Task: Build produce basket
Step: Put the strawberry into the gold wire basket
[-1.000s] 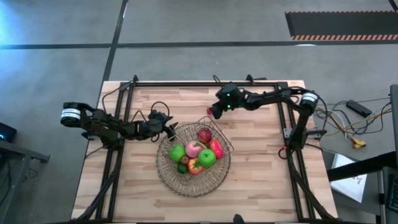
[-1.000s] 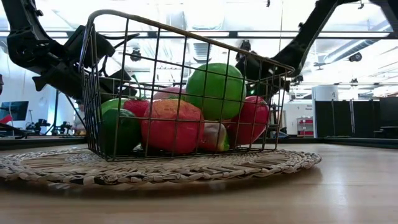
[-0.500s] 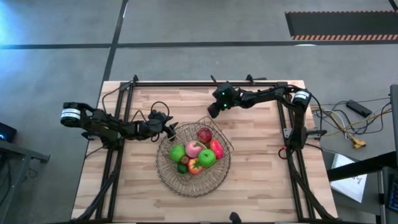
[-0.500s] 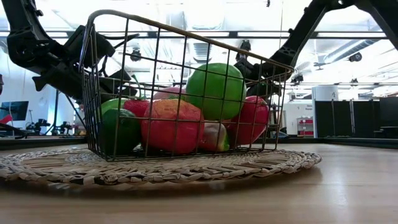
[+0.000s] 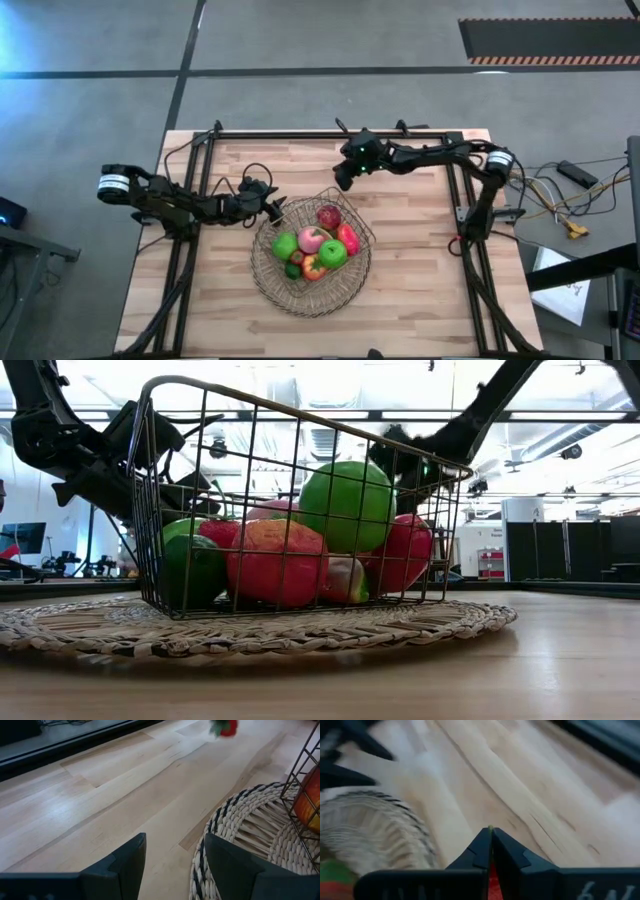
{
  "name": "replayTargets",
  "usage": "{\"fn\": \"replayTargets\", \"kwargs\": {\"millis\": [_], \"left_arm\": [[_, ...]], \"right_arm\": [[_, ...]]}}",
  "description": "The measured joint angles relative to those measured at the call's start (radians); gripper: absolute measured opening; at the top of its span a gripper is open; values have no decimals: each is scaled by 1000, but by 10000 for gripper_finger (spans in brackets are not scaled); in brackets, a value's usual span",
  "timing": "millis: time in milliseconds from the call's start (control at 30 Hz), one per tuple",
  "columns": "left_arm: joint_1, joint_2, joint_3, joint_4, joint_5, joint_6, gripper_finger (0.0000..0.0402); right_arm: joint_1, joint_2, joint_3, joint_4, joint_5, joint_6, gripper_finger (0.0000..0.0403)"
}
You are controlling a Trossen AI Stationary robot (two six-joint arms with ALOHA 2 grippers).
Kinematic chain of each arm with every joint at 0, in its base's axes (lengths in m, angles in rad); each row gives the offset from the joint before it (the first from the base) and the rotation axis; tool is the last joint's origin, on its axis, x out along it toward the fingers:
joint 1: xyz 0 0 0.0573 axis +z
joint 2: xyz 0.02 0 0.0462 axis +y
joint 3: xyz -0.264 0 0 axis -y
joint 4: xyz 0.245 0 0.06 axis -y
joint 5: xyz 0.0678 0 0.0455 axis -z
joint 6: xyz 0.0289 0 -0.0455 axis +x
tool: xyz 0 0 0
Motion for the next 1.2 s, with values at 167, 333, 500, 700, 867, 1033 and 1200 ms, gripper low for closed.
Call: {"fn": "replayTargets", "kwargs": {"millis": [167, 333, 500, 700, 867, 1033, 1200], "left_arm": [[0, 0, 0, 0, 0, 0, 187], [0, 0, 0, 0, 0, 0, 187], [0, 0, 0, 0, 0, 0, 187], [0, 0, 0, 0, 0, 1, 187], [0, 0, 0, 0, 0, 1, 187], [0, 0, 0, 0, 0, 1, 187], [0, 0, 0, 0, 0, 1, 187]], "right_arm": [[88, -149, 0, -65, 121, -70, 9], [231, -314, 0, -83, 276, -161, 9], [406, -413, -20, 31, 284, -205, 9], [609, -348, -116, 388, 201, -279, 9], [671, -132, -142, 760, 67, -231, 9], [672, 63, -49, 876, -13, -210, 9], [646, 144, 65, 753, -12, -210, 9]]}}
